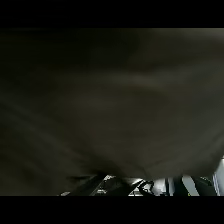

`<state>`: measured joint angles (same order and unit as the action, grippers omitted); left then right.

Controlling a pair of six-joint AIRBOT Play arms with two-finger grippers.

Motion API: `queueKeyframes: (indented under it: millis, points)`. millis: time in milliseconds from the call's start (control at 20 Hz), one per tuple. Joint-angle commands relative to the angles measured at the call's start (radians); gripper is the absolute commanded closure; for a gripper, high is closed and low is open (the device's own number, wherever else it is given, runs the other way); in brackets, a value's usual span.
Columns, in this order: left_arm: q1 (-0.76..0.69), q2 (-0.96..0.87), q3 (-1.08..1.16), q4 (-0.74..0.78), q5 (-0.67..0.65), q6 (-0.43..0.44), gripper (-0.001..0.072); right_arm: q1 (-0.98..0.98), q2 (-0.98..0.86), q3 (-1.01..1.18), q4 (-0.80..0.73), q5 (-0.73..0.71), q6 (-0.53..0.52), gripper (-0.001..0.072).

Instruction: Fold the shirts.

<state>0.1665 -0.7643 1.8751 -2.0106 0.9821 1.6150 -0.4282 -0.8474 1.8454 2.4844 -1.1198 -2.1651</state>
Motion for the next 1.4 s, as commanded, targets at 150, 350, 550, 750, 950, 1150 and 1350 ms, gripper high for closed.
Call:
queueKeyframes:
  millis: [150,350,550,750,950,1150,1350]
  points:
    - [-0.105,-0.368,-0.331,-0.129,0.106,0.096,0.0692,0.103,-0.175,-0.507,0.035,0.013,-0.055,0.0687]
    - [-0.180,-0.652,-0.581,-0.129,-0.097,0.135,0.0692,0.182,-0.386,-0.799,0.033,0.311,-0.125,0.0687]
    - [-0.151,-0.928,-0.577,-0.138,-0.246,0.150,0.0692,0.187,-0.703,-0.761,0.107,0.445,-0.123,0.0687]
    - [-0.122,-1.093,-0.312,-0.191,-0.231,0.148,0.0692,0.174,-0.932,-0.470,0.112,0.362,0.024,0.0687]
    - [-0.109,-1.146,-0.063,-0.186,-0.208,0.129,0.0692,0.168,-1.004,-0.246,0.089,0.272,0.109,0.0687]
    - [-0.103,-1.147,0.027,-0.139,-0.113,0.129,0.0692,0.169,-1.002,-0.234,-0.022,0.145,0.125,0.0687]
    - [-0.105,-1.149,-0.007,0.069,0.029,0.073,0.0692,0.187,-1.002,-0.249,-0.212,0.018,0.180,0.0687]
